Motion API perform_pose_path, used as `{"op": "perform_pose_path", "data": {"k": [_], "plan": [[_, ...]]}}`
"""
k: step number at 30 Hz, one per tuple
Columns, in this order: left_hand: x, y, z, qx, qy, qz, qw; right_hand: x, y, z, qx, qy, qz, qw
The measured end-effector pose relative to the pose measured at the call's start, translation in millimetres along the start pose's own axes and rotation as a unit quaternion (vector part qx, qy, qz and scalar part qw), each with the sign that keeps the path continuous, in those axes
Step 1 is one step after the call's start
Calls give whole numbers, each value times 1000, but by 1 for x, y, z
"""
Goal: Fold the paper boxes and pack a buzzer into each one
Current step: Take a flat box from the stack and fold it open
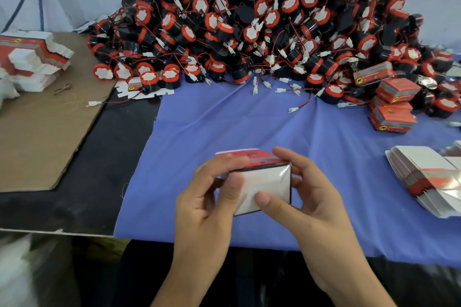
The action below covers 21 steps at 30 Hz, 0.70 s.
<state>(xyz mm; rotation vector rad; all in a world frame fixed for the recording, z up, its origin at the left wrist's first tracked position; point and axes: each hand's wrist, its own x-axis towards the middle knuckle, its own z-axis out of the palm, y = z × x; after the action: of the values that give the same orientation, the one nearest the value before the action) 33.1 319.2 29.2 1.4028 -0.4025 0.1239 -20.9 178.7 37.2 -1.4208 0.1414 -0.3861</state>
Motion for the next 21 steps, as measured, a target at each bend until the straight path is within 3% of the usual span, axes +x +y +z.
{"op": "perform_pose_path", "data": {"k": [5, 10, 21], "plan": [[-8, -2, 7, -52, -18, -10, 998, -2, -5, 6, -5, 4, 14, 1000], [-9, -1, 4, -108, -3, -6, 994, -4, -11, 5, -41, -43, 38, 998], [-13, -5, 9, -14, 20, 18, 1000, -8, 1, 21, -137, 60, -8, 989]]}}
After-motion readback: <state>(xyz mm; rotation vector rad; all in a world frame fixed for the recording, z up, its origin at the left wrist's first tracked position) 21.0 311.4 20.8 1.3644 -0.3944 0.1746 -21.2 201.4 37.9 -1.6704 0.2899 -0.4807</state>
